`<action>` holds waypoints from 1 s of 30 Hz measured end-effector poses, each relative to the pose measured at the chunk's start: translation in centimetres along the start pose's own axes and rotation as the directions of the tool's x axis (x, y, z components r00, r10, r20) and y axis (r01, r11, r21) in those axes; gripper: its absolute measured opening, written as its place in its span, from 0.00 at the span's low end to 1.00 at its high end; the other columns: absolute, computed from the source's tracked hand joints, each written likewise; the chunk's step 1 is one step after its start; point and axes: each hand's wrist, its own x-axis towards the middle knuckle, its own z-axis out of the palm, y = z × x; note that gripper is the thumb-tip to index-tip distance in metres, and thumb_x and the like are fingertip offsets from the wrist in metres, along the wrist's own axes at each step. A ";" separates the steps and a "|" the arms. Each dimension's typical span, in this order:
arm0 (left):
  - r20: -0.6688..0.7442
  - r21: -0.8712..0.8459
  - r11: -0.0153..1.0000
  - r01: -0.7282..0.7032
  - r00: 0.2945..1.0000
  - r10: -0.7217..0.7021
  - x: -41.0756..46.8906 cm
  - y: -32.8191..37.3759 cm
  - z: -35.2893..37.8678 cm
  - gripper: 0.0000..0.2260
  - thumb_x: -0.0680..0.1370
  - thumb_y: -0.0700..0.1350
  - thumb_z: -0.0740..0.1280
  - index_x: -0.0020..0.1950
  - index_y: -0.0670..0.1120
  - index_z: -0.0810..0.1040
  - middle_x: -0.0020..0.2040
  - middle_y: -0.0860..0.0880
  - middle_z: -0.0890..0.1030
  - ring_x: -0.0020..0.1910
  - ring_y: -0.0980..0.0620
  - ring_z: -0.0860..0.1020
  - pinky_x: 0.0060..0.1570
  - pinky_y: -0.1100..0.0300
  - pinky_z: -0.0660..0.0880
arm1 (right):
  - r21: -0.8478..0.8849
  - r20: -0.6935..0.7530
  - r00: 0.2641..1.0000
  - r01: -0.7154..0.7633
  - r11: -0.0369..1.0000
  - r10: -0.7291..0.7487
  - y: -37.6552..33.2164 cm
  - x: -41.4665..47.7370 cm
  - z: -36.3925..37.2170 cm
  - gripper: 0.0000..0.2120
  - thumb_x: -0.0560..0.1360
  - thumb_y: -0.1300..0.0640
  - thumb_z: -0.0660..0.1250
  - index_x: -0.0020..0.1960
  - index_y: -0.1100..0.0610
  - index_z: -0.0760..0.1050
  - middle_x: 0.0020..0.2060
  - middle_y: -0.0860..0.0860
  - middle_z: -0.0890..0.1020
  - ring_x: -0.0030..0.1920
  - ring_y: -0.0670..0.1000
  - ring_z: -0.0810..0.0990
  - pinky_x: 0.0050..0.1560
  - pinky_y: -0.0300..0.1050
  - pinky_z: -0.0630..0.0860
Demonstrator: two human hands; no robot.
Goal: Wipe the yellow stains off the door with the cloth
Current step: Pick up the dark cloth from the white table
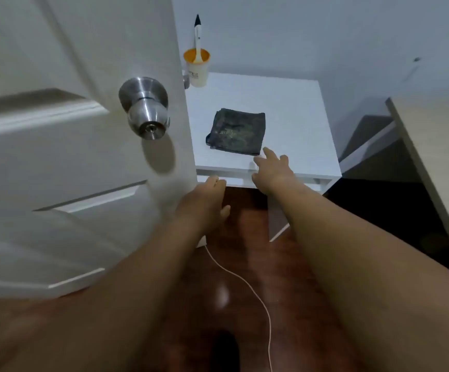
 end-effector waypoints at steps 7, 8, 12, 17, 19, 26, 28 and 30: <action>0.011 0.193 0.981 0.025 1.000 -0.028 6.2 0.1 1.0 0.27 0.77 0.55 0.66 0.70 0.42 0.68 0.79 0.42 0.57 0.75 0.40 0.58 0.66 0.45 0.69 | -0.072 0.100 0.995 -0.018 0.997 0.025 0.2 3.7 1.7 0.22 0.81 0.61 0.56 0.74 0.56 0.60 0.78 0.46 0.43 0.71 0.62 0.58 0.58 0.52 0.68; 0.008 0.207 0.978 0.026 1.000 -0.029 6.8 0.0 1.0 0.26 0.77 0.55 0.65 0.70 0.41 0.68 0.80 0.42 0.56 0.76 0.40 0.58 0.67 0.45 0.68 | -0.072 0.112 0.993 -0.020 0.997 0.028 0.2 4.0 1.9 0.23 0.81 0.61 0.56 0.75 0.57 0.58 0.78 0.46 0.42 0.71 0.62 0.58 0.59 0.51 0.68; 0.109 0.211 0.977 0.042 0.992 -0.066 9.2 0.2 1.0 0.22 0.79 0.49 0.62 0.71 0.41 0.67 0.81 0.44 0.50 0.77 0.39 0.55 0.68 0.47 0.66 | -0.130 0.141 0.990 0.031 0.991 -0.013 0.4 5.5 2.8 0.24 0.81 0.60 0.57 0.75 0.60 0.57 0.79 0.49 0.45 0.73 0.61 0.57 0.63 0.50 0.67; 0.191 0.180 0.981 0.073 0.976 -0.108 10.9 0.0 1.6 0.18 0.78 0.48 0.61 0.66 0.42 0.68 0.81 0.47 0.47 0.76 0.40 0.54 0.65 0.45 0.67 | -0.128 0.076 0.993 0.101 0.987 -0.092 1.1 5.4 3.1 0.23 0.82 0.55 0.57 0.74 0.62 0.60 0.77 0.54 0.54 0.71 0.61 0.61 0.65 0.50 0.66; 0.208 0.153 0.984 0.092 0.970 -0.123 11.0 0.1 1.7 0.16 0.78 0.47 0.61 0.64 0.44 0.67 0.81 0.49 0.46 0.74 0.39 0.56 0.62 0.45 0.69 | -0.040 0.029 0.994 0.109 0.993 -0.108 1.1 4.7 2.5 0.24 0.83 0.54 0.56 0.75 0.63 0.56 0.77 0.53 0.52 0.69 0.62 0.64 0.65 0.50 0.66; 0.158 0.041 0.985 0.170 0.972 -0.174 12.7 0.5 -0.2 0.22 0.80 0.42 0.58 0.74 0.43 0.63 0.80 0.51 0.53 0.75 0.41 0.56 0.67 0.44 0.68 | 0.114 -0.087 0.967 0.250 0.962 -0.241 -0.1 3.5 -2.0 0.29 0.82 0.55 0.58 0.78 0.63 0.52 0.78 0.50 0.49 0.70 0.59 0.66 0.68 0.49 0.65; 0.069 -0.024 0.987 0.162 0.985 -0.160 12.6 0.6 -0.9 0.19 0.80 0.39 0.58 0.72 0.42 0.66 0.76 0.48 0.62 0.71 0.42 0.61 0.63 0.45 0.71 | 0.112 -0.105 0.966 0.248 0.962 -0.236 0.0 3.0 -3.0 0.29 0.82 0.56 0.58 0.78 0.62 0.51 0.79 0.50 0.49 0.72 0.58 0.65 0.70 0.48 0.63; -0.047 -0.096 0.986 0.137 0.989 -0.142 12.4 0.6 -1.8 0.13 0.78 0.38 0.58 0.61 0.44 0.73 0.64 0.45 0.73 0.60 0.43 0.71 0.50 0.49 0.74 | 0.120 -0.120 0.968 0.233 0.965 -0.218 0.2 2.2 -3.9 0.29 0.82 0.56 0.59 0.78 0.61 0.51 0.79 0.49 0.49 0.72 0.57 0.64 0.71 0.49 0.63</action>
